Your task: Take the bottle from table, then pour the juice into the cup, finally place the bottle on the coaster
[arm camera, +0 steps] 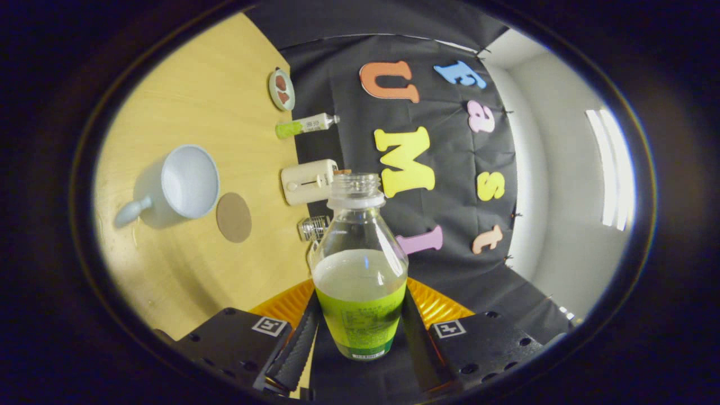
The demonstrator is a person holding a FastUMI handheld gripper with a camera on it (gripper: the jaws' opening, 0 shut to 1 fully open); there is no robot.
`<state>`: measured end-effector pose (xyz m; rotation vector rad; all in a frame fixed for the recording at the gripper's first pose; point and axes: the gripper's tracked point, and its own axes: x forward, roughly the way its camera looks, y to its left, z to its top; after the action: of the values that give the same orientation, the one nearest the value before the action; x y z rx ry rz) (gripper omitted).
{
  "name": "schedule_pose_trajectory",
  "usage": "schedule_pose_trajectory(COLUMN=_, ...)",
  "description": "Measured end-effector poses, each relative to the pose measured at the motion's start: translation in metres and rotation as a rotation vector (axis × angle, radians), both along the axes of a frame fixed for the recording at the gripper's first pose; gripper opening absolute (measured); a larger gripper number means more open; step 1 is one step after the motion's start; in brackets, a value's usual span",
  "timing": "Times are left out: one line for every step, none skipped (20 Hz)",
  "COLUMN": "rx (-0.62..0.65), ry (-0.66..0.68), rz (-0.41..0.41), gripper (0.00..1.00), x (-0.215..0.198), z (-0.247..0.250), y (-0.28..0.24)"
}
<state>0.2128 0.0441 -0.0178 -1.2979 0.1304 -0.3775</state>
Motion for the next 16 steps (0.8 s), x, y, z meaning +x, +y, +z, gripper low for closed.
schedule_pose_trajectory(rx=0.061, ry=0.011, rz=0.01, gripper=0.8, x=0.002, z=-0.006, y=-0.002)
schedule_pose_trajectory(rx=0.12, ry=0.028, rz=0.02, gripper=0.8, x=0.004, z=-0.013, y=-0.003)
schedule_pose_trajectory(rx=0.188, ry=0.053, rz=0.032, gripper=0.8, x=0.006, z=-0.023, y=-0.002)
schedule_pose_trajectory(rx=0.257, ry=0.084, rz=0.053, gripper=0.8, x=0.005, z=-0.034, y=0.003)
schedule_pose_trajectory(rx=0.311, ry=0.111, rz=0.073, gripper=0.8, x=0.005, z=-0.04, y=0.007)
schedule_pose_trajectory(rx=0.367, ry=0.127, rz=0.086, gripper=0.8, x=0.005, z=-0.045, y=0.01)
schedule_pose_trajectory(rx=0.412, ry=0.144, rz=0.097, gripper=0.8, x=0.005, z=-0.049, y=0.012)
schedule_pose_trajectory(rx=0.456, ry=0.147, rz=0.113, gripper=0.8, x=0.005, z=-0.052, y=0.014)
schedule_pose_trajectory(rx=0.5, ry=0.145, rz=0.117, gripper=0.8, x=0.004, z=-0.051, y=0.014)
schedule_pose_trajectory(rx=0.545, ry=0.136, rz=0.134, gripper=0.8, x=0.004, z=-0.049, y=0.015)
schedule_pose_trajectory(rx=0.589, ry=0.132, rz=0.147, gripper=0.8, x=0.007, z=-0.049, y=0.015)
schedule_pose_trajectory(rx=0.635, ry=0.128, rz=0.157, gripper=0.8, x=0.01, z=-0.047, y=0.014)
schedule_pose_trajectory(rx=0.691, ry=0.137, rz=0.164, gripper=0.8, x=0.013, z=-0.048, y=0.013)
schedule_pose_trajectory(rx=0.766, ry=0.159, rz=0.195, gripper=0.8, x=0.016, z=-0.049, y=0.017)
schedule_pose_trajectory(rx=0.834, ry=0.184, rz=0.227, gripper=0.8, x=0.019, z=-0.05, y=0.022)
schedule_pose_trajectory(rx=0.897, ry=0.185, rz=0.251, gripper=0.8, x=0.023, z=-0.044, y=0.024)
